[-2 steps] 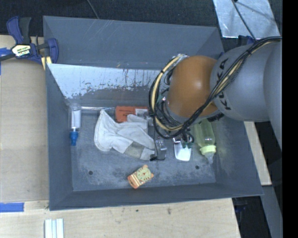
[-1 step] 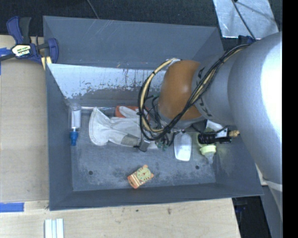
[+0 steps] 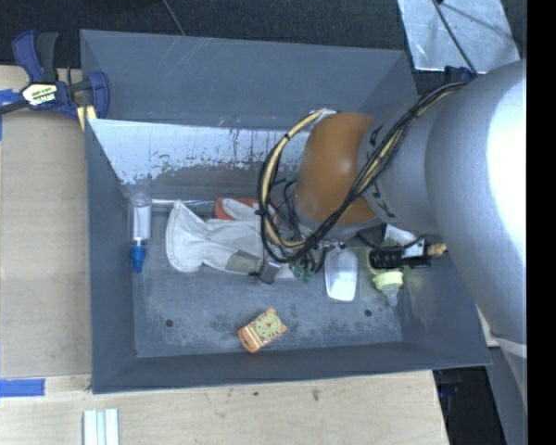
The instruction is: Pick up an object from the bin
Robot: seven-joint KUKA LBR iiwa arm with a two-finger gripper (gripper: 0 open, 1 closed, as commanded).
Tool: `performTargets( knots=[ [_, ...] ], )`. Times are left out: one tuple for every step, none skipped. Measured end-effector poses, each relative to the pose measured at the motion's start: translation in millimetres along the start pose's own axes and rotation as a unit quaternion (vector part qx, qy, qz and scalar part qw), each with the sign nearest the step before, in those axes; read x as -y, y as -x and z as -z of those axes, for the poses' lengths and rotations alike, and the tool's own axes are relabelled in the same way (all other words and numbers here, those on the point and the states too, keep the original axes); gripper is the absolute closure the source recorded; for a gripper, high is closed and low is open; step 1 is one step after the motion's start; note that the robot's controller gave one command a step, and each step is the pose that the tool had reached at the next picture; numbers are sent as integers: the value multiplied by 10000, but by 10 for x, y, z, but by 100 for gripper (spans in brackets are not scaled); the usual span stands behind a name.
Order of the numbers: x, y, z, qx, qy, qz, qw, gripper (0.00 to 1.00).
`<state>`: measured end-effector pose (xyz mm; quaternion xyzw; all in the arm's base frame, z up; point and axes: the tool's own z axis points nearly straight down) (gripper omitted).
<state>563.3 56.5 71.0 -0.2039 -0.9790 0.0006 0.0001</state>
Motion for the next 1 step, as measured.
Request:
performTargets(
  knots=[
    [28,91,1961,37,24,-54,10000,100]
  ],
)
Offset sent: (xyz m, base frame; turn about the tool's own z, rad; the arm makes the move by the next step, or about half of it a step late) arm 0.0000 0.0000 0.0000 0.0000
